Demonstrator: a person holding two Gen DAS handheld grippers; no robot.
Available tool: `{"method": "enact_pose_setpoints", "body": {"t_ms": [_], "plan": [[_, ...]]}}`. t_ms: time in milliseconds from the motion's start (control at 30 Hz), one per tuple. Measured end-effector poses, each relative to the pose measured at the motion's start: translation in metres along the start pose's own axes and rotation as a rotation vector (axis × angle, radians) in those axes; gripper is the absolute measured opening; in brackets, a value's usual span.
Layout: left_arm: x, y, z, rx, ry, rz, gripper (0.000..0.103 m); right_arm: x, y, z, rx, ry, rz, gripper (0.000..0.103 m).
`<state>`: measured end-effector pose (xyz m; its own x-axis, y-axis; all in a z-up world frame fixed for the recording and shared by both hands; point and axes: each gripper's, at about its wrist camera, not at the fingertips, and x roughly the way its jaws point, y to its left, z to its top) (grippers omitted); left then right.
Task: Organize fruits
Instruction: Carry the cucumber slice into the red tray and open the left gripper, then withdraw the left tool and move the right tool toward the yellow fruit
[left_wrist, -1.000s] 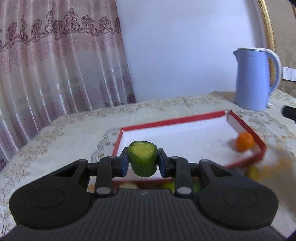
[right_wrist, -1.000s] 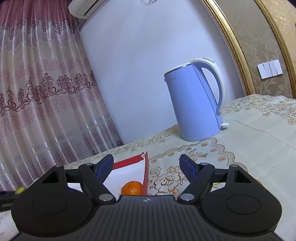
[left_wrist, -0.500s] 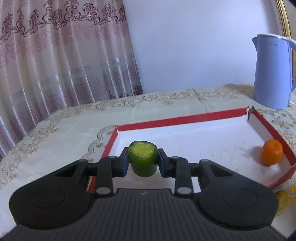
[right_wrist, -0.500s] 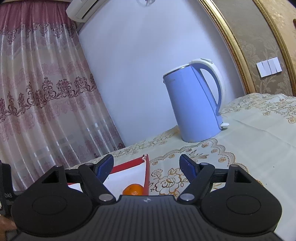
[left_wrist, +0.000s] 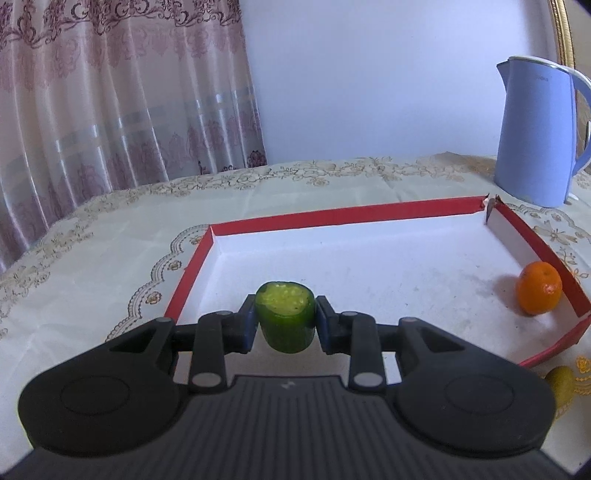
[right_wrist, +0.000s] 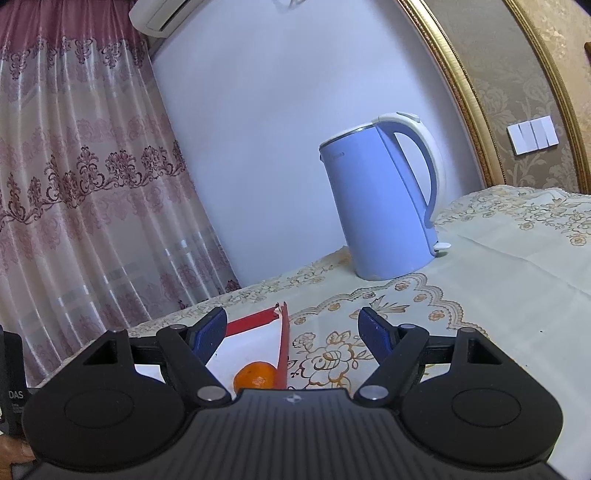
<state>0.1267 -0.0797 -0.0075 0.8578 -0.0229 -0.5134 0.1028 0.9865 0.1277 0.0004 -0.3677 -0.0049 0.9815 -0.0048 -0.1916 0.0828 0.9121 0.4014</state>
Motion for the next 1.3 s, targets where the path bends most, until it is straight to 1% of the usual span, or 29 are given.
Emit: {"method": "enact_pose_setpoints", "body": {"t_ms": [267, 467, 533, 600, 633, 767, 900, 967, 1033, 1067, 1133, 1233, 1300], "plan": [[-0.003, 0.003, 0.000, -0.018, -0.001, -0.026, 0.029, -0.001, 0.000, -0.001, -0.005, -0.012, -0.013, 0.078], [-0.004, 0.006, 0.000, -0.035, -0.006, -0.020, 0.030, 0.001, 0.001, -0.002, -0.012, -0.006, -0.022, 0.078], [-0.005, 0.007, 0.001, -0.040, -0.013, -0.016, 0.041, 0.002, 0.002, -0.002, -0.013, -0.004, -0.024, 0.078], [-0.007, 0.007, 0.002, -0.041, -0.028, -0.013, 0.045, 0.002, 0.002, -0.002, -0.015, -0.002, -0.026, 0.078], [-0.008, 0.007, 0.002, -0.040, -0.032, -0.013, 0.049, 0.002, 0.002, -0.002, -0.015, -0.002, -0.026, 0.078], [-0.009, 0.006, 0.003, -0.040, -0.040, -0.009, 0.054, 0.002, 0.002, -0.002, -0.015, -0.001, -0.027, 0.078], [-0.011, 0.007, 0.004, -0.042, -0.052, -0.007, 0.061, 0.002, 0.002, -0.003, -0.015, 0.000, -0.027, 0.078], [-0.015, 0.009, 0.003, -0.042, -0.072, -0.001, 0.069, 0.002, 0.002, -0.003, -0.018, 0.000, -0.029, 0.078], [-0.022, 0.012, 0.004, -0.050, -0.103, 0.004, 0.080, 0.002, 0.003, -0.003, -0.020, -0.001, -0.028, 0.078], [-0.026, 0.014, 0.004, -0.055, -0.120, 0.003, 0.083, 0.001, 0.003, -0.002, -0.021, 0.002, -0.019, 0.078], [-0.035, 0.021, 0.003, -0.068, -0.149, -0.002, 0.094, 0.001, 0.003, -0.002, -0.025, 0.010, -0.009, 0.078], [-0.049, 0.038, 0.000, -0.102, -0.184, -0.019, 0.100, -0.003, 0.008, -0.001, -0.048, 0.031, 0.003, 0.078], [-0.058, 0.053, -0.004, -0.136, -0.198, -0.013, 0.103, -0.007, 0.014, -0.001, -0.068, 0.062, 0.008, 0.078]]}}
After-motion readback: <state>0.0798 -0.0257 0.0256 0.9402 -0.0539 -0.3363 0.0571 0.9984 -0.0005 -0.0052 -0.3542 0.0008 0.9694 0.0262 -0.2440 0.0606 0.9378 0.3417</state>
